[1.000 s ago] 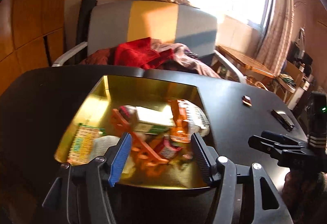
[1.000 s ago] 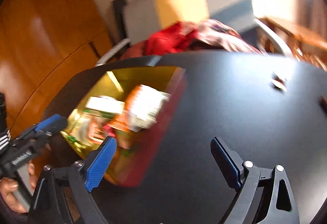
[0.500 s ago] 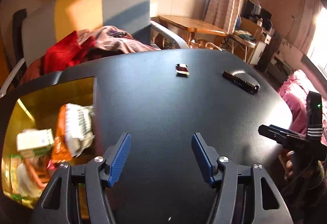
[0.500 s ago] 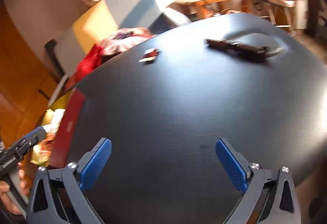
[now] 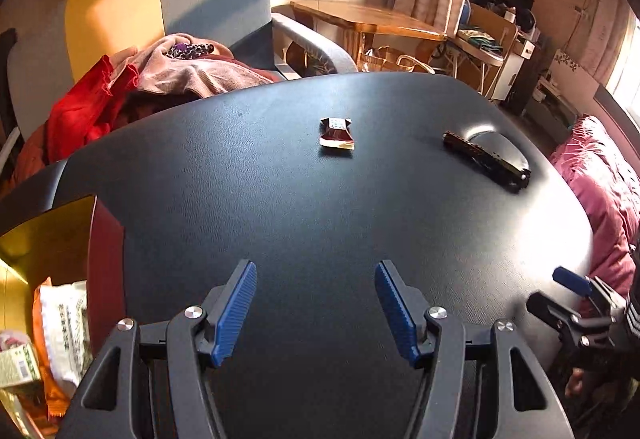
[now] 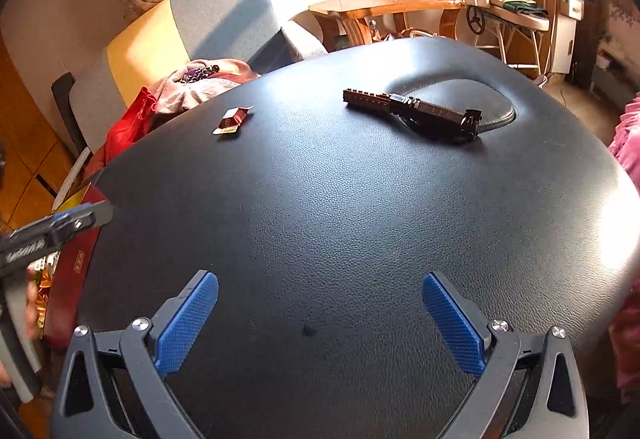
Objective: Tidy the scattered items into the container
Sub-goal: 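Move the left tool to the second Ritter Kiss candy and grasp it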
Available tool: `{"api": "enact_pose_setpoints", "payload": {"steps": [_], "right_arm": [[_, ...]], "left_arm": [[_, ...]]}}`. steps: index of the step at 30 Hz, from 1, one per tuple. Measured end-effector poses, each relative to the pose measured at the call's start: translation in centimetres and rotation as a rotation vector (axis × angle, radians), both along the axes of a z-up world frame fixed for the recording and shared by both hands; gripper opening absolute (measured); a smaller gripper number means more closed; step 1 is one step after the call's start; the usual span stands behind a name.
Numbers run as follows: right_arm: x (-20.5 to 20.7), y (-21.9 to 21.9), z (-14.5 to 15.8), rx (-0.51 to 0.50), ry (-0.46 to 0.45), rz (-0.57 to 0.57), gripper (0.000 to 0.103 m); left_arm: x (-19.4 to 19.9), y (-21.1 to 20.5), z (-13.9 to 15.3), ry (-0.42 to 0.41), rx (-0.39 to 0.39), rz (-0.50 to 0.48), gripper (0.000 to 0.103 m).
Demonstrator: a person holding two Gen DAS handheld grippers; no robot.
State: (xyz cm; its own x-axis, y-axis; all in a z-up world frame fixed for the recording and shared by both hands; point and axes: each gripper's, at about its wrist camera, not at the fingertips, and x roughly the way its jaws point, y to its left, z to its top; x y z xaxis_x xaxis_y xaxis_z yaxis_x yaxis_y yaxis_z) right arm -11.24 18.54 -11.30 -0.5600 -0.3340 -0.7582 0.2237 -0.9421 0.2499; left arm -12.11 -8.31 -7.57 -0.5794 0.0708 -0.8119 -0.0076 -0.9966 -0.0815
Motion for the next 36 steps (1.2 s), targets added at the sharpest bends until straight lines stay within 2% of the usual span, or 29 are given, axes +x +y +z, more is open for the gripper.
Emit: {"api": "enact_pose_setpoints", "payload": {"steps": [5, 15, 24, 28, 32, 36], "right_arm": [[-0.3, 0.4, -0.5, -0.006, -0.007, -0.013, 0.103], [-0.5, -0.6, -0.9, 0.059, 0.017, 0.025, 0.103], [-0.9, -0.3, -0.7, 0.032, 0.047, 0.014, 0.103], [-1.2, -0.2, -1.0, 0.028, 0.043, 0.016, 0.103], [-1.3, -0.2, -1.1, 0.026, 0.047, 0.024, 0.103], [-1.5, -0.3, -1.1, 0.028, 0.054, 0.030, 0.103]], "left_arm": [[-3.0, -0.2, -0.6, -0.014, -0.002, 0.004, 0.063], [-9.7, 0.5, -1.6, -0.037, 0.007, -0.017, 0.063], [-15.2, 2.4, -2.5, -0.026, -0.012, -0.091, 0.063], [-17.5, 3.3, -3.0, -0.009, -0.036, -0.125, 0.063], [-19.7, 4.2, -4.1, -0.019, -0.107, -0.130, 0.063], [-21.3, 4.1, -5.4, -0.035, -0.142, -0.101, 0.060]]}}
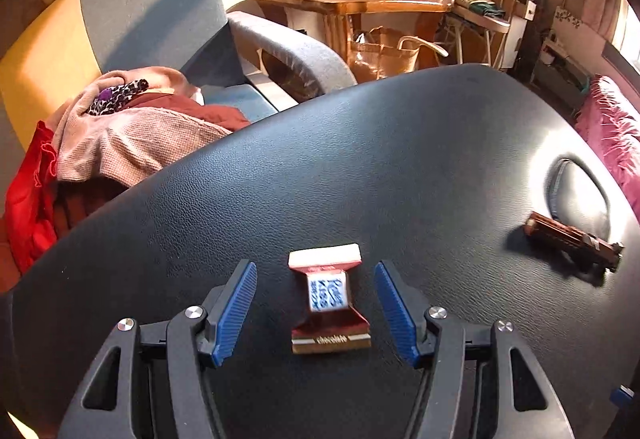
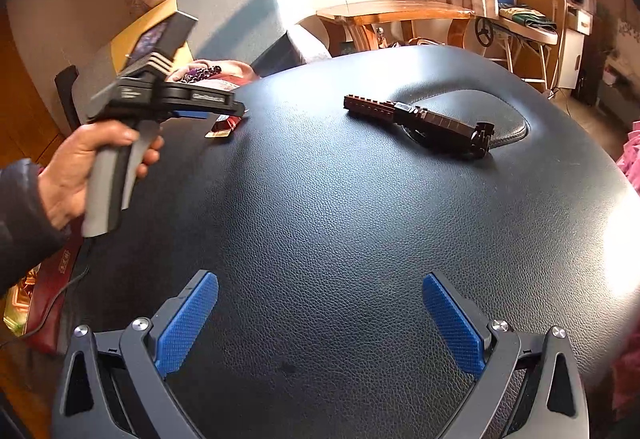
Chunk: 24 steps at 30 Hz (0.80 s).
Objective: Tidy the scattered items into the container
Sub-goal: 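Move the left tool to the second Ritter Kiss candy and grasp it, then grasp the brown brick toy rifle with the right tool while the left tool holds the candy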
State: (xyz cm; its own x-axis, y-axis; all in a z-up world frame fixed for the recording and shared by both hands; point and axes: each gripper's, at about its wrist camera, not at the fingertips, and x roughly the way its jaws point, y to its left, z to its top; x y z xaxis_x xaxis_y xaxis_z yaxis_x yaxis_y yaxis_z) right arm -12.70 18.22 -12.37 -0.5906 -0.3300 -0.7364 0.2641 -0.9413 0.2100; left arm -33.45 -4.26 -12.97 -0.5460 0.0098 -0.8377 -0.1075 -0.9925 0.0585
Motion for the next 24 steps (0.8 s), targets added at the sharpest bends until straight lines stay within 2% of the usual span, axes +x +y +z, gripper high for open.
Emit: {"api": "enact_pose_setpoints", "payload": {"steps": [3, 8, 17, 22, 24], "right_arm": [[-0.1, -0.1, 0.1, 0.011, 0.017, 0.002, 0.103], [-0.3, -0.4, 0.1, 0.029, 0.031, 0.009, 0.103], [-0.8, 0.3, 0.1, 0.003, 0.016, 0.020, 0.103], [-4.5, 3.2, 1.4, -0.124, 0.019, 0.026, 0.095], [-7.0, 3.9, 2.2, -0.106, 0.041, 0.034, 0.094]], "left_arm": [[-0.2, -0.5, -0.9, -0.020, 0.013, 0.018, 0.048], [1.2, -1.1, -0.7, 0.001, 0.040, 0.022, 0.030], [7.4, -1.0, -0.8, -0.024, 0.074, 0.018, 0.029], [12.4, -0.6, -0.9, -0.017, 0.073, 0.025, 0.029], [14.1, -0.6, -1.0, -0.012, 0.074, 0.032, 0.030]]}}
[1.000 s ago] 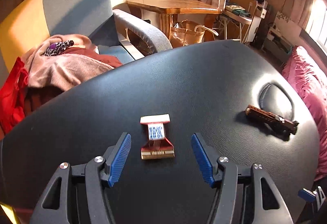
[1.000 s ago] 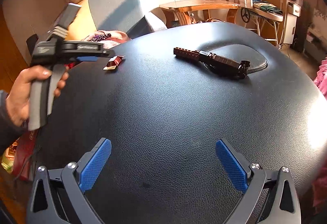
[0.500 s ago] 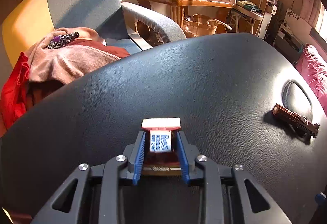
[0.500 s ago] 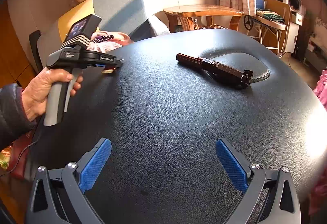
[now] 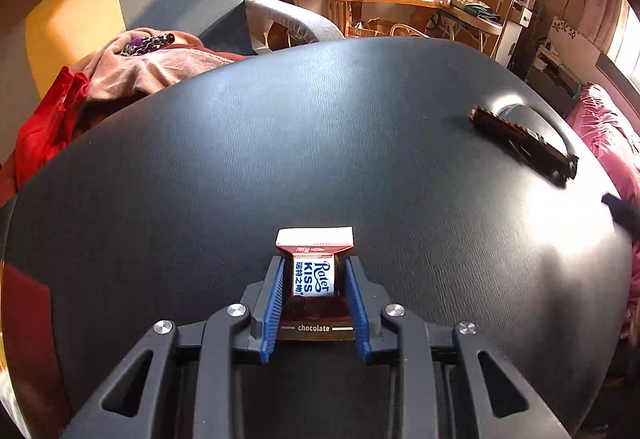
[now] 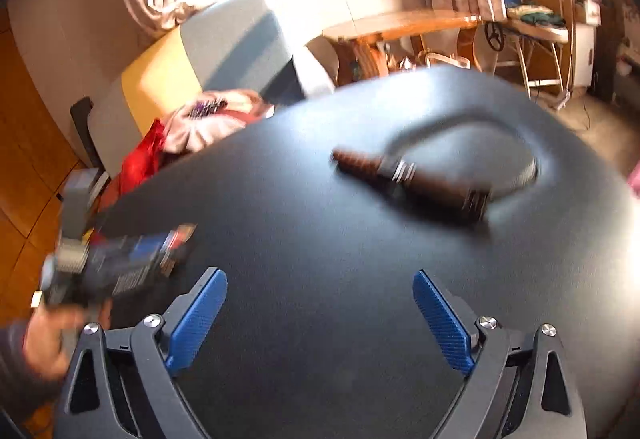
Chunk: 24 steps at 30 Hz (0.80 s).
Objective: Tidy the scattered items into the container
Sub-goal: 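Grasp the brown brick toy rifle with the right tool while the left tool holds the candy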
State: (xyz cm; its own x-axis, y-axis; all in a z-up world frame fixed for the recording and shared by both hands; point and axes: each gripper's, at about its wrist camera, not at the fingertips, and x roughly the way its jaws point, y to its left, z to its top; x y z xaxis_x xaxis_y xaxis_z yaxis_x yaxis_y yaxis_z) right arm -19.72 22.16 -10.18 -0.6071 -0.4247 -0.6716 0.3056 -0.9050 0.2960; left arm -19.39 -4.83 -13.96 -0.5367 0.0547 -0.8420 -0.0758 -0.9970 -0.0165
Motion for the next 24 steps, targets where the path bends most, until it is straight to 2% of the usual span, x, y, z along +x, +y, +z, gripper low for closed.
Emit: {"api": "enact_pose_setpoints", "payload": {"steps": [2, 4, 6, 11, 14, 17, 18, 24], "right_arm": [[-2.5, -0.1, 0.2, 0.071, 0.007, 0.021, 0.088], [-5.1, -0.4, 0.3, 0.155, 0.007, 0.050, 0.072], [-7.4, -1.1, -0.3, 0.235, -0.020, 0.094, 0.064], [-10.9, -2.2, -2.1, 0.381, -0.103, 0.200, 0.063], [-11.4, -2.5, -2.6, 0.411, -0.130, 0.252, 0.061], [-10.9, -2.7, -2.4, 0.419, -0.130, 0.278, 0.037], [-10.4, -3.0, -2.3, 0.409, -0.136, 0.291, 0.034], [-6.1, -5.8, -2.4, 0.349, -0.156, 0.362, 0.033]], "left_arm": [[1.0, -0.1, 0.0, 0.004, 0.004, 0.007, 0.030], [1.8, -0.2, 0.0, 0.007, 0.005, 0.011, 0.030], [2.1, -0.4, -0.1, 0.008, 0.015, 0.014, 0.031], [2.3, -0.7, -0.1, 0.004, 0.038, 0.023, 0.031], [2.5, -0.4, -0.2, 0.012, 0.026, 0.020, 0.031], [2.7, -0.5, -0.2, 0.019, 0.031, 0.025, 0.031], [2.8, -0.5, -0.2, 0.018, 0.033, 0.029, 0.032], [4.4, -0.7, 0.0, 0.006, 0.038, 0.032, 0.032]]}}
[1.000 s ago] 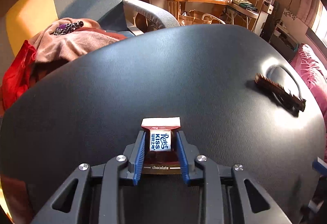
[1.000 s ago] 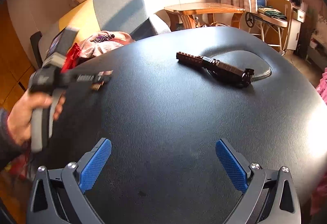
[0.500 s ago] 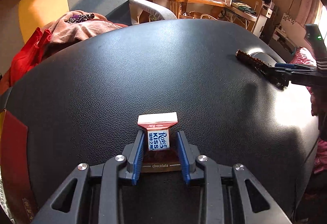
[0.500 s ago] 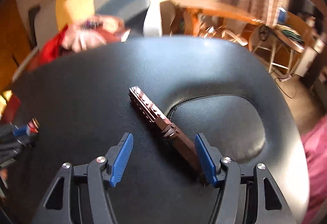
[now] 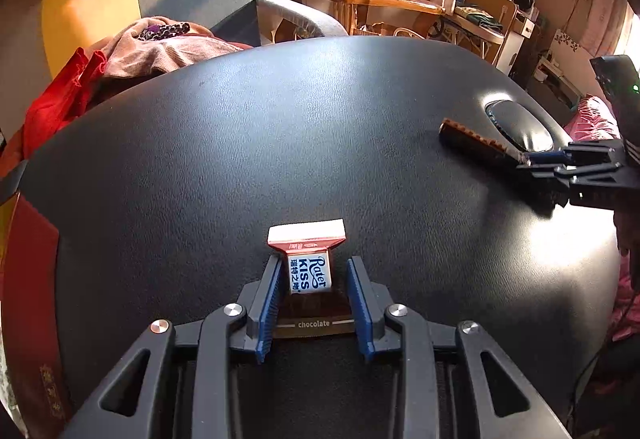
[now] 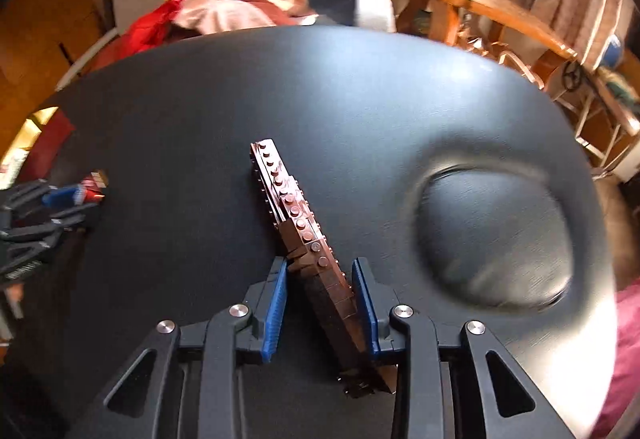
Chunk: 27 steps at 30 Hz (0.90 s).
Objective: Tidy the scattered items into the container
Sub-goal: 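Grasp the brown brick toy rifle with the right tool while the left tool holds the candy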
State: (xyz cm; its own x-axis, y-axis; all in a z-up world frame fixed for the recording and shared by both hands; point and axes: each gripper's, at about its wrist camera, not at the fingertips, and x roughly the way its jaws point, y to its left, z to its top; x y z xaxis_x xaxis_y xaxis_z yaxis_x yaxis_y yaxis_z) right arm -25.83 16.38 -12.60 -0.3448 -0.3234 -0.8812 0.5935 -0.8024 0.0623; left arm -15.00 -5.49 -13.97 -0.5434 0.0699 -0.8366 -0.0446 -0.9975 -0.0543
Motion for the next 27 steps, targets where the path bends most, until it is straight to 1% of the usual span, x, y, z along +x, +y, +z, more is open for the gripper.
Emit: {"api": "enact_pose_setpoints", "payload": {"steps": [3, 6, 10, 11, 12, 14, 18, 22, 24, 26, 27], "right_arm": [[2.6, -1.4, -0.1, -0.049, -0.033, 0.013, 0.033], [5.3, -2.8, -0.1, -0.101, -0.067, 0.014, 0.036], [8.7, -4.4, -0.4, -0.148, -0.089, 0.024, 0.038], [9.6, -4.7, -0.4, -0.155, -0.091, 0.021, 0.039], [10.5, -5.0, -0.4, -0.162, -0.093, 0.019, 0.045], [12.0, -5.5, -0.4, -0.175, -0.093, 0.015, 0.048], [15.2, -6.1, -0.5, -0.193, -0.087, 0.005, 0.048], [17.4, -6.0, -0.5, -0.205, -0.077, -0.037, 0.049], [18.3, -5.5, -0.5, -0.224, -0.073, -0.073, 0.048], [18.7, -4.8, -0.5, -0.244, -0.068, -0.120, 0.049], [18.9, -4.4, -0.4, -0.251, -0.066, -0.144, 0.051]], "left_arm": [[1.5, -0.4, 0.1, -0.007, 0.006, 0.008, 0.032], [3.4, -0.7, 0.2, -0.013, 0.003, 0.012, 0.032], [6.0, -1.1, 0.3, -0.017, 0.001, 0.015, 0.033], [6.6, -1.3, 0.3, -0.019, 0.000, 0.015, 0.036], [7.3, -1.4, 0.3, -0.018, 0.000, 0.015, 0.037], [8.6, -1.6, 0.4, -0.016, -0.002, 0.015, 0.037], [11.1, -2.1, 0.4, -0.007, 0.001, 0.015, 0.038], [13.1, -2.8, 0.5, 0.000, 0.018, 0.009, 0.038], [14.1, -3.3, 0.7, 0.004, 0.039, 0.006, 0.038], [14.8, -4.0, 0.9, 0.008, 0.097, 0.003, 0.042], [15.2, -4.5, 0.9, 0.007, 0.133, 0.000, 0.043]]}}
